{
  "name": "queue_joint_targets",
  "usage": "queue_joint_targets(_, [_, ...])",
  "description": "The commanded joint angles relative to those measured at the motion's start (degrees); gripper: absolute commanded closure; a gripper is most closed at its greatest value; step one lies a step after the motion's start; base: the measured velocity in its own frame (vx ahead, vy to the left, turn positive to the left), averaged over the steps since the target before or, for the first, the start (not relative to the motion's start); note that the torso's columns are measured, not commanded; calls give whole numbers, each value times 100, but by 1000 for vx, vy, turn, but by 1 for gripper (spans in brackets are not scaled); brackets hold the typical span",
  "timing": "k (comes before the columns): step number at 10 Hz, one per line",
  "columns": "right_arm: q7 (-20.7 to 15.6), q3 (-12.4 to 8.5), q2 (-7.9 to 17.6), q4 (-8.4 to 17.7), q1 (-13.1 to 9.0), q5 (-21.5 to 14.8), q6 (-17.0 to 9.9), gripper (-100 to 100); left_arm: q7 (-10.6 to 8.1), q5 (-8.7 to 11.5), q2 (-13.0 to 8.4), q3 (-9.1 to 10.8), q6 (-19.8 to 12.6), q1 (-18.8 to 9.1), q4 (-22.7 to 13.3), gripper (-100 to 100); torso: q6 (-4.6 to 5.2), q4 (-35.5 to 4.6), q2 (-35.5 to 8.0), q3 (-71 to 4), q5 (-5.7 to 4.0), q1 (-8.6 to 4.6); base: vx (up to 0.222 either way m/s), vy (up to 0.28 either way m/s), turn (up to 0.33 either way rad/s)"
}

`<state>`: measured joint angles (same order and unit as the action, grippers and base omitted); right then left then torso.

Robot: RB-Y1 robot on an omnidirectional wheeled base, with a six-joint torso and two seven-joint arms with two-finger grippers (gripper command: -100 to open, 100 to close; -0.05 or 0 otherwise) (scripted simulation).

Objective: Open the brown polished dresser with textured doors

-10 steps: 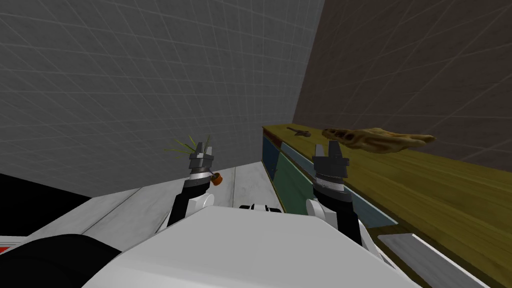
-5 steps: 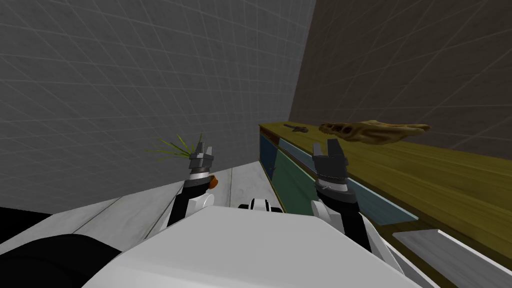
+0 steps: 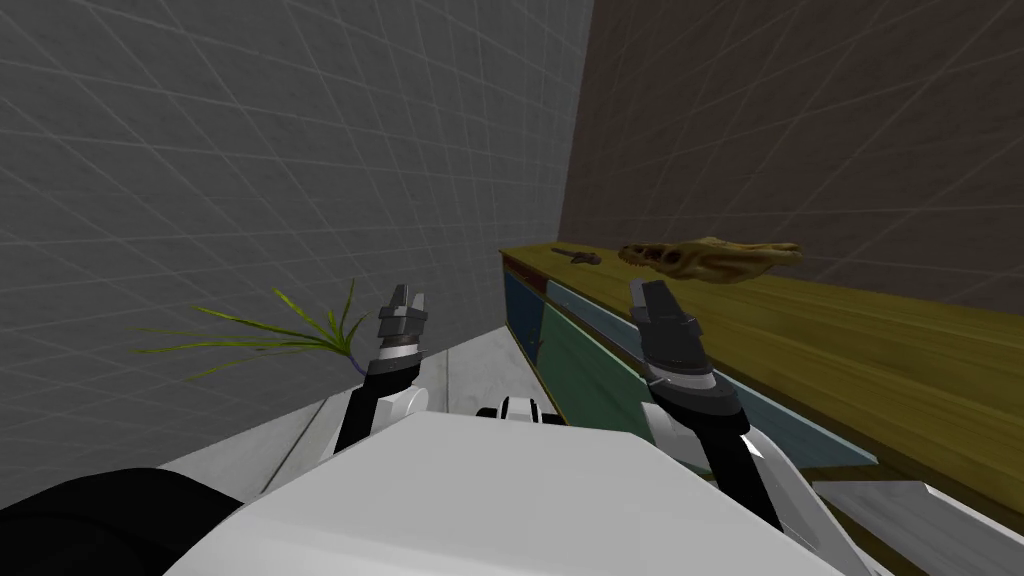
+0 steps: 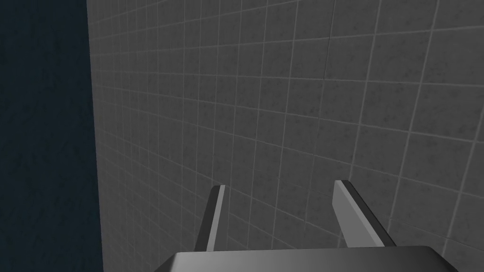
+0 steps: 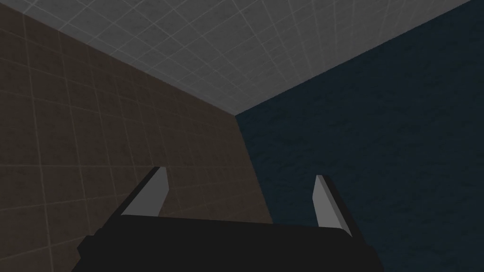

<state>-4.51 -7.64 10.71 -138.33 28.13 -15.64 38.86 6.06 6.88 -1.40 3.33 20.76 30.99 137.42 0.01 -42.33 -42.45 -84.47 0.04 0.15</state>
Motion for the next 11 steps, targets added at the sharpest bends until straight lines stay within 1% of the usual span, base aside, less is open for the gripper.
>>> queue_joint_targets(1, [-155,-125,162,-45,-30,-387,238,-100,0,0,-1,0,0,-2,0,0,-5,-3,-10,6,-5,-21,56,59,-180])
queue_joint_targets(2, [-237,-230,263,-70,-48,-550,383,-100,0,0,-1,0,0,-1,0,0,0,-2,-2,3,-7,-24,110,118,-369])
queue_joint_targets(3, [-237,-230,263,-70,-48,-605,383,-100,0,0,0,0,0,0,0,0,2,6,23,-13,-2,-5,73,79,-245])
queue_joint_targets(5, [-237,-230,263,-70,-48,-605,383,-100,0,0,-1,0,0,-3,0,0,-5,1,3,-3,-11,-39,-3,-4,12])
queue_joint_targets(8, [-237,-230,263,-70,-48,-605,383,-100,0,0,-1,0,-1,-3,-1,0,0,5,17,-10,-3,-11,-2,-2,5])
queue_joint_targets(11, [-237,-230,263,-70,-48,-605,383,-100,0,0,-1,0,-1,-3,-1,0,0,5,18,-11,-4,-15,-2,-2,6])
